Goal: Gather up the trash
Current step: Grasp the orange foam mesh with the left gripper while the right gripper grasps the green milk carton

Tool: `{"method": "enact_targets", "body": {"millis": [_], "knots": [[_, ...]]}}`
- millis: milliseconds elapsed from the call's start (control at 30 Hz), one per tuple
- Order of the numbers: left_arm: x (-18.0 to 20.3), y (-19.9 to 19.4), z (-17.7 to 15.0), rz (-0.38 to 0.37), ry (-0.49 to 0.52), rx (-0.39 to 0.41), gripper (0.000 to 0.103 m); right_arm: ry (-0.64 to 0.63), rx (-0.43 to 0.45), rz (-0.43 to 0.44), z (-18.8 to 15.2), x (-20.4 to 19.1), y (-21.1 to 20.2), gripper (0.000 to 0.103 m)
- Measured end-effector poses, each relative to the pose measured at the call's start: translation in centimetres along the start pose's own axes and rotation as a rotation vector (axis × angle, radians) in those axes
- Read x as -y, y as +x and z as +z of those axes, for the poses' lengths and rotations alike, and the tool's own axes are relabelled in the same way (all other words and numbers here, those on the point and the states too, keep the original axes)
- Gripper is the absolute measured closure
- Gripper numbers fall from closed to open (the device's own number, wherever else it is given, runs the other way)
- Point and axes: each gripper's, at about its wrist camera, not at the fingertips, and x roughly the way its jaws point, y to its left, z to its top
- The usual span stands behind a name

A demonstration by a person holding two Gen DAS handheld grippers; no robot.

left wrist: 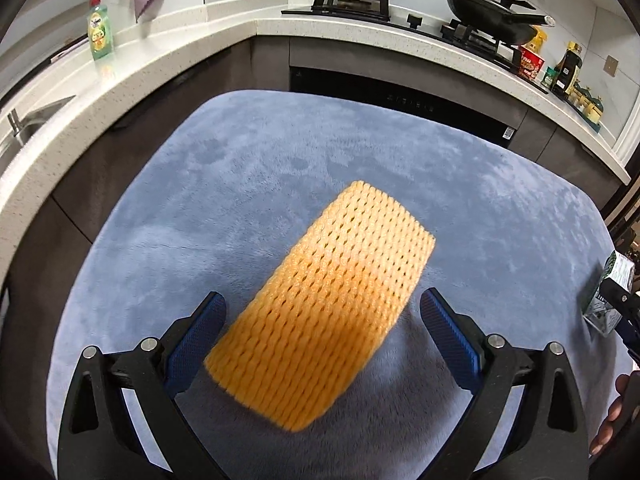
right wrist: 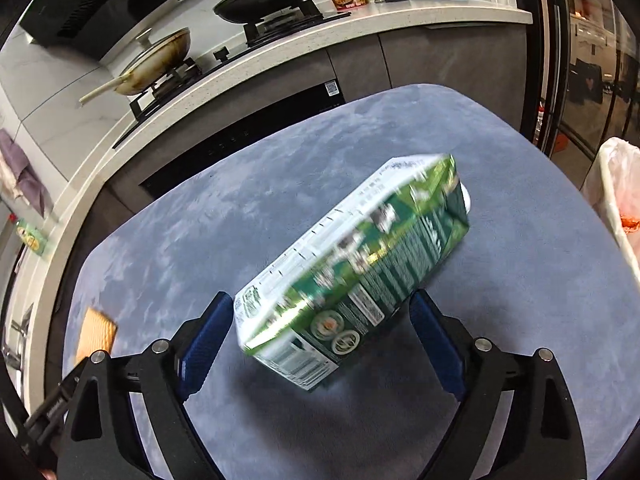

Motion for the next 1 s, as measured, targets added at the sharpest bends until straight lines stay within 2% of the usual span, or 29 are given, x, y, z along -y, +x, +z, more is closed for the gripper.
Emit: {"method": "enact_targets", "body": {"millis": [200, 267, 367, 400, 467, 533, 600, 700, 1000], "knots": [[0.6, 1.1, 0.2, 0.005, -0.007, 0.004, 0.01, 0.018, -0.001, -0.012, 0.3, -0.8, 1.3, 0.017], [0.8, 1.1, 0.3, -0.002, -0.013, 0.01, 0.013, 0.021, 0.007, -0.009, 0.4, -1.0, 1.3, 0.017], [1.0, 0.7, 0.2, -0.014, -0.021, 0.015, 0.029, 0.026, 0.01, 0.002, 0.6, -1.1, 1.5, 0.017], [1.2, 0.6, 0.2, -0.023, -0.02, 0.015, 0.038, 0.027, 0.012, 0.007, 0.6, -1.0, 1.4, 0.018], [1.5, 0.3, 0.1, -0.054, -0.018, 0.007, 0.05, 0.023, 0.009, 0.017, 0.6, -0.9, 1.3, 0.024], [2.2, -0.1, -0.1, -0.09, -0.01, -0.003, 0.069, 0.016, 0.004, 0.034, 0.6, -0.7, 1.1, 0.027], [3.1, -0.5, -0.5, -0.103, 0.009, -0.003, 0.076, 0.014, 0.005, 0.044, 0.6, -0.4, 0.9, 0.03], [4.7, -1.4, -1.1, -0.128, 0.042, 0.003, 0.081, 0.006, 0.0, 0.057, 0.4, 0.0, 0.3, 0.035], [9.6, -5.3, -3.5, -0.218, 0.1, 0.001, 0.082, -0.028, -0.014, 0.095, -0.6, 2.2, -3.4, 0.049]]}}
